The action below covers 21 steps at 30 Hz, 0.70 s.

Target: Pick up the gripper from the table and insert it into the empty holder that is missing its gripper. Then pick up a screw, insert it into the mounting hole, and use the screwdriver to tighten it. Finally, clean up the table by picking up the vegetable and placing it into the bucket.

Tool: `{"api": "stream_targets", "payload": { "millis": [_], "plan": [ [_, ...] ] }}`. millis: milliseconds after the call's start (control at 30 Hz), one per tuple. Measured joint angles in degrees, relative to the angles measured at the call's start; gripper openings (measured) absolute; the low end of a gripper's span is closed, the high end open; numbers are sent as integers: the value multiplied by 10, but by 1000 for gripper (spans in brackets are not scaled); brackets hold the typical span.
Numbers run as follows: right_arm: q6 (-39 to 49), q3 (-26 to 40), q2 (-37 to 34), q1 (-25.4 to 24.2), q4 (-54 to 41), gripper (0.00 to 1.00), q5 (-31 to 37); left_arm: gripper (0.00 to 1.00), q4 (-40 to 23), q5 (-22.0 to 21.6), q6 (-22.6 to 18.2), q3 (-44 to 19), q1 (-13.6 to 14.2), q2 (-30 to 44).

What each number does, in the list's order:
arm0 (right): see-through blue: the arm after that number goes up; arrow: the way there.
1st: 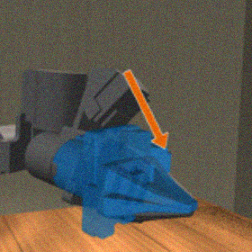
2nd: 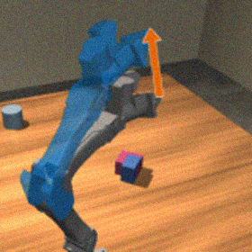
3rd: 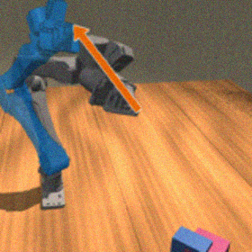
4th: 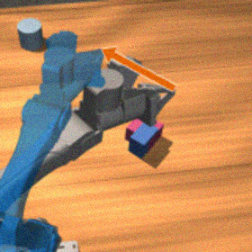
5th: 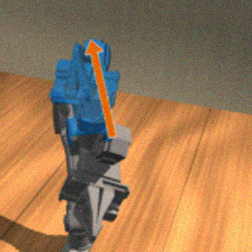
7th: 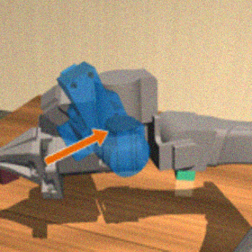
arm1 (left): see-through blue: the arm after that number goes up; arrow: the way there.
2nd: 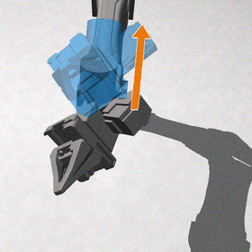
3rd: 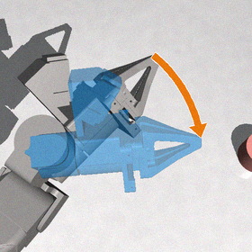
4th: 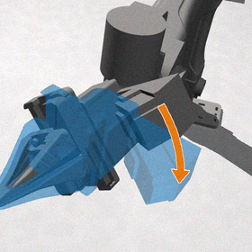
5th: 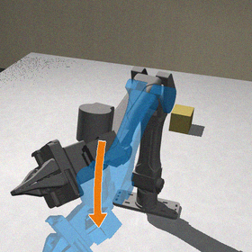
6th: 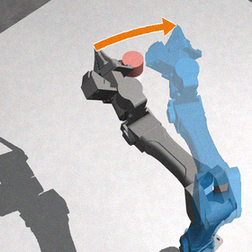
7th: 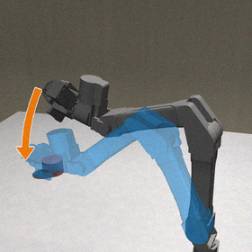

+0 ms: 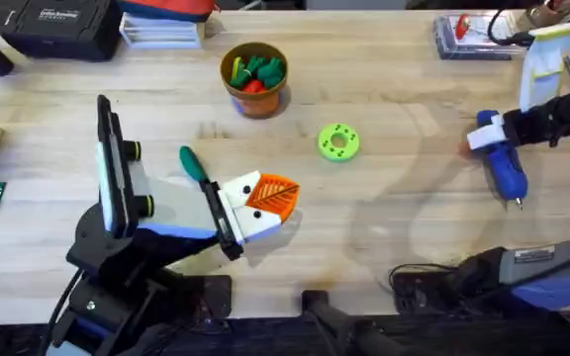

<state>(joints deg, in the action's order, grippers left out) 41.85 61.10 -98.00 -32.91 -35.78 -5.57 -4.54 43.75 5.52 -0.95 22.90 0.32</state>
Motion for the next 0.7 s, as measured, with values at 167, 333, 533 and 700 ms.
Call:
{"api": "stream_targets", "payload": {
  "millis": [167, 333, 533, 700],
  "plan": [
    [3, 0, -3, 0, 14, 261, -18, 7, 0, 0, 0, 0, 0, 0],
    [4, 0, -3, 0, 11, 25, -20, 7, 0, 0, 0, 0, 0, 0],
    [-16, 0, 11, 0, 3, 25, -20, 7, 0, 0, 0, 0, 0, 0],
    [-59, 0, 99, 0, 18, 25, -20, 7, 0, 0, 0, 0, 0, 0]
  ]
}}
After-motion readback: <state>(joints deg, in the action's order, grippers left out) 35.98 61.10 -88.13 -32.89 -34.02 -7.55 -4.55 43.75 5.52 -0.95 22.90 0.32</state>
